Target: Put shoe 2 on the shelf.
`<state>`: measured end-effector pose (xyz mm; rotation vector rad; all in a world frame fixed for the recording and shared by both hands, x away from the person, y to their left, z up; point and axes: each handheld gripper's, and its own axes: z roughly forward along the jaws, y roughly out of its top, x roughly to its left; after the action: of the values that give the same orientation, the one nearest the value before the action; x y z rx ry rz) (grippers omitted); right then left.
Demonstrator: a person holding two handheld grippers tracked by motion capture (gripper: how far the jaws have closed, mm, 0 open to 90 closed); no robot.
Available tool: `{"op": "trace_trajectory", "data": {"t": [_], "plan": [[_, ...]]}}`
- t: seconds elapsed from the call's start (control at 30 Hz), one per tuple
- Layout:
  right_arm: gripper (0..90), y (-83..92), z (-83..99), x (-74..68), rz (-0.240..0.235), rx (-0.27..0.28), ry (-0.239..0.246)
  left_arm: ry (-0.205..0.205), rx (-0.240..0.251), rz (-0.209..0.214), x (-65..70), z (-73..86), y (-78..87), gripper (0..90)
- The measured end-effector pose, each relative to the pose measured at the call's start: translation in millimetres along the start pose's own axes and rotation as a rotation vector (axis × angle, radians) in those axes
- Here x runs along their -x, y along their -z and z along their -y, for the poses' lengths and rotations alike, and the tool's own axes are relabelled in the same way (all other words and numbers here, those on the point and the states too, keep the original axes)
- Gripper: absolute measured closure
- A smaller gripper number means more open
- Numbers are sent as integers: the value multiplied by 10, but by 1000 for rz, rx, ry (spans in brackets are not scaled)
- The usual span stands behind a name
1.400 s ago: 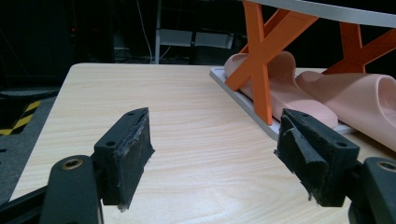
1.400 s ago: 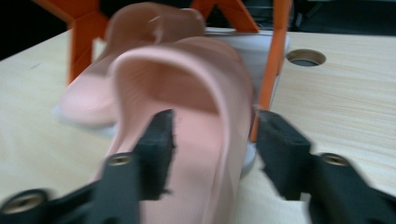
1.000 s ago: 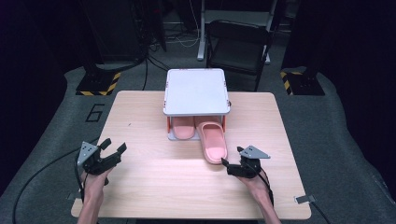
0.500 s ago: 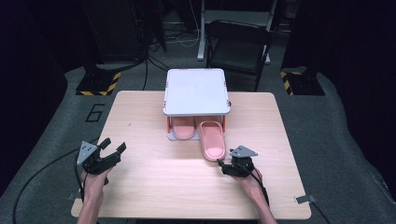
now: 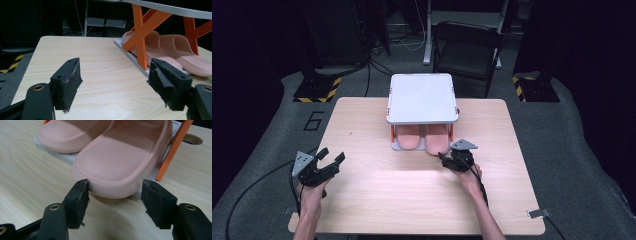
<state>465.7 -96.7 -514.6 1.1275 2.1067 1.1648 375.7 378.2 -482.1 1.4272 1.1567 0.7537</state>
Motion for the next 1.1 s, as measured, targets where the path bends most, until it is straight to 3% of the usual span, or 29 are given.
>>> {"op": "trace_trajectory", "data": {"t": [0.23,0.6,0.67,0.77,0.87,0.97,1.03,1.1], "plan": [[365,-170,-106,15,24,-7,-19,5,-8,-4,-24,11,0,259],[338,-262,-108,-5,71,20,-51,10,-9,-4,-32,19,-2,259],[331,-260,-117,12,64,6,-37,14,-1,-7,-32,27,-5,259],[321,-258,-114,8,63,10,-54,12,-9,-3,-36,26,-1,259],[248,-163,-110,25,41,24,-67,11,-8,-1,-37,26,-1,259],[191,46,-88,45,22,84,-86,14,-3,-8,-41,30,-2,259],[174,218,-46,80,6,124,-73,13,-4,-11,-44,28,1,259],[164,395,1,98,29,162,-73,13,-7,-10,-44,28,0,259]]}}
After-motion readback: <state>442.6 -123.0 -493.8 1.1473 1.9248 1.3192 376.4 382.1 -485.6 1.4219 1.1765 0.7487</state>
